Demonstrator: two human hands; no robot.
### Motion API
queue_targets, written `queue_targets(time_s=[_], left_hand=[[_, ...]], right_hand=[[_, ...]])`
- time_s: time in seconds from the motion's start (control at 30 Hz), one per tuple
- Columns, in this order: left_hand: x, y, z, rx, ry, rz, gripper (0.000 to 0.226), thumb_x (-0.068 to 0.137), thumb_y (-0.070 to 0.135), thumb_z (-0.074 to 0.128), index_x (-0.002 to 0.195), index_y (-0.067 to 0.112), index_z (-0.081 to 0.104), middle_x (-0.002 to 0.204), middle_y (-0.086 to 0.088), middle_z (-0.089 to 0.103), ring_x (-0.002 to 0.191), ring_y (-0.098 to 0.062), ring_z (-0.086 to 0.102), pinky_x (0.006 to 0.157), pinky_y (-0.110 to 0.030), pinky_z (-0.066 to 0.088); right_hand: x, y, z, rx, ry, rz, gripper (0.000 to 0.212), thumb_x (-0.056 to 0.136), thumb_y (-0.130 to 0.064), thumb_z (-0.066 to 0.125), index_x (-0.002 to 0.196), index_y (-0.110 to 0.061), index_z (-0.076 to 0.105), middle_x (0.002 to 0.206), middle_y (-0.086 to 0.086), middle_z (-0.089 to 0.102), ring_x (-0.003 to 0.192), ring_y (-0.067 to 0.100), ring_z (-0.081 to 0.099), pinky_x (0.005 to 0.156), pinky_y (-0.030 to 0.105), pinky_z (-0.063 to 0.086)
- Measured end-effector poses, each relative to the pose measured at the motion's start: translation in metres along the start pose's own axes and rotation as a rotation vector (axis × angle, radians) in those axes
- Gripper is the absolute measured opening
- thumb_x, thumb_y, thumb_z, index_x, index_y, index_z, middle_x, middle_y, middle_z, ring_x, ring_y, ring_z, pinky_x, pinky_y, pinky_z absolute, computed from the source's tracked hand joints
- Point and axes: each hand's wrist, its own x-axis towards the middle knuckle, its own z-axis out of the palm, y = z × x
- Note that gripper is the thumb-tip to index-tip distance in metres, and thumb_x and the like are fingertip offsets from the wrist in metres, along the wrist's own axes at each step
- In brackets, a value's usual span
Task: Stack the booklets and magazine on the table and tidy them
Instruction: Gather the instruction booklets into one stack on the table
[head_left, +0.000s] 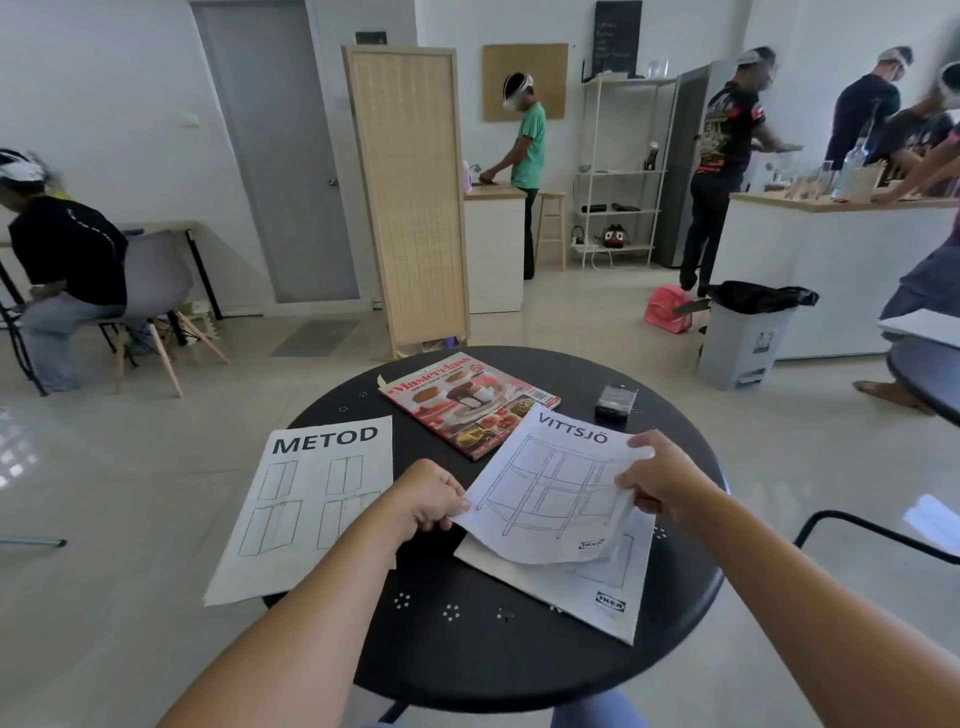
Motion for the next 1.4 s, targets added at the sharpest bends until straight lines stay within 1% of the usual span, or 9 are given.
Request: queue_targets(time_s=[0.17, 0.27, 0.37, 0.53, 0.8, 1.1, 1.17, 1.3, 1.4], left_hand=[[-0.020, 0.008, 0.003, 0.256, -0.072, -0.018, 0.019, 0.084, 0.017, 0.067, 0.092, -0.001, 0.069, 0.079, -0.013, 0.065, 0.069, -0.024, 0.056, 0.053, -0.027, 0.036], [-0.021, 0.022, 0.009, 0.286, 0.014, 0.028, 0.024, 0.085, 0.026, 0.069, 0.076, 0.006, 0.061, 0.072, -0.010, 0.055, 0.064, -0.024, 0.052, 0.061, -0.030, 0.038], [-0.015, 0.033, 0.019, 0.287, 0.054, 0.039, 0.043, 0.087, 0.026, 0.067, 0.113, -0.008, 0.062, 0.112, -0.024, 0.065, 0.087, -0.031, 0.067, 0.056, -0.029, 0.040], [-0.003, 0.049, 0.035, 0.208, 0.059, 0.008, 0.046, 0.089, 0.023, 0.064, 0.128, 0.002, 0.053, 0.114, -0.012, 0.062, 0.095, -0.024, 0.063, 0.070, -0.031, 0.050], [0.006, 0.053, 0.045, -0.116, -0.053, -0.102, 0.044, 0.091, 0.012, 0.058, 0.131, -0.003, 0.051, 0.104, -0.011, 0.065, 0.087, -0.023, 0.062, 0.072, -0.033, 0.052], [0.003, 0.049, 0.037, -0.285, 0.055, 0.245, 0.031, 0.097, 0.007, 0.050, 0.120, 0.014, 0.068, 0.109, 0.004, 0.071, 0.092, -0.011, 0.066, 0.064, -0.020, 0.053], [0.002, 0.048, 0.029, -0.334, 0.106, 0.257, 0.029, 0.097, 0.005, 0.051, 0.120, 0.012, 0.068, 0.105, 0.003, 0.070, 0.084, -0.006, 0.064, 0.057, -0.015, 0.050], [0.000, 0.037, 0.013, -0.380, 0.227, 0.220, 0.025, 0.094, 0.000, 0.054, 0.113, 0.009, 0.069, 0.086, 0.006, 0.066, 0.071, -0.002, 0.061, 0.043, -0.005, 0.042], [-0.003, 0.022, 0.001, -0.419, 0.276, 0.169, 0.020, 0.092, -0.001, 0.056, 0.102, 0.010, 0.070, 0.080, 0.003, 0.068, 0.066, -0.006, 0.062, 0.045, -0.011, 0.046]], right_hand=[[-0.017, 0.012, -0.009, -0.239, -0.035, -0.007, 0.040, 0.079, 0.010, 0.068, 0.114, -0.005, 0.055, 0.073, 0.013, 0.057, 0.041, 0.020, 0.053, 0.035, 0.022, 0.042], [-0.022, 0.018, -0.013, -0.477, -0.009, -0.048, 0.047, 0.071, -0.008, 0.081, 0.111, -0.017, 0.057, 0.092, 0.008, 0.062, 0.070, 0.024, 0.064, 0.060, 0.034, 0.059], [-0.025, 0.021, -0.014, -0.727, 0.034, -0.097, 0.048, 0.062, -0.029, 0.085, 0.104, -0.026, 0.062, 0.104, 0.003, 0.062, 0.088, 0.021, 0.062, 0.079, 0.037, 0.058], [-0.023, 0.019, -0.014, -0.688, 0.022, -0.069, 0.033, 0.061, -0.020, 0.088, 0.087, -0.016, 0.068, 0.073, 0.002, 0.064, 0.047, 0.018, 0.059, 0.061, 0.033, 0.061], [-0.018, 0.018, -0.016, -0.716, -0.028, -0.071, 0.030, 0.067, -0.018, 0.087, 0.089, -0.020, 0.067, 0.075, -0.003, 0.060, 0.051, 0.011, 0.062, 0.044, 0.020, 0.050], [-0.002, 0.022, -0.019, -0.236, 0.069, -0.037, 0.086, 0.077, -0.033, 0.079, 0.141, -0.012, 0.026, 0.110, 0.005, 0.055, 0.089, 0.022, 0.061, 0.070, 0.036, 0.055], [-0.001, 0.019, -0.015, 0.054, -0.004, -0.009, 0.076, 0.083, -0.035, 0.074, 0.141, -0.009, 0.032, 0.119, 0.005, 0.059, 0.102, 0.026, 0.063, 0.083, 0.045, 0.057], [-0.009, 0.004, 0.005, 0.272, -0.220, -0.032, 0.011, 0.092, -0.012, 0.063, 0.098, -0.003, 0.064, 0.088, 0.008, 0.079, 0.079, 0.023, 0.075, 0.069, 0.040, 0.060], [-0.011, -0.006, 0.025, 0.241, -0.231, -0.103, 0.013, 0.089, 0.006, 0.058, 0.098, -0.002, 0.063, 0.098, 0.015, 0.076, 0.084, 0.026, 0.073, 0.072, 0.039, 0.057]])
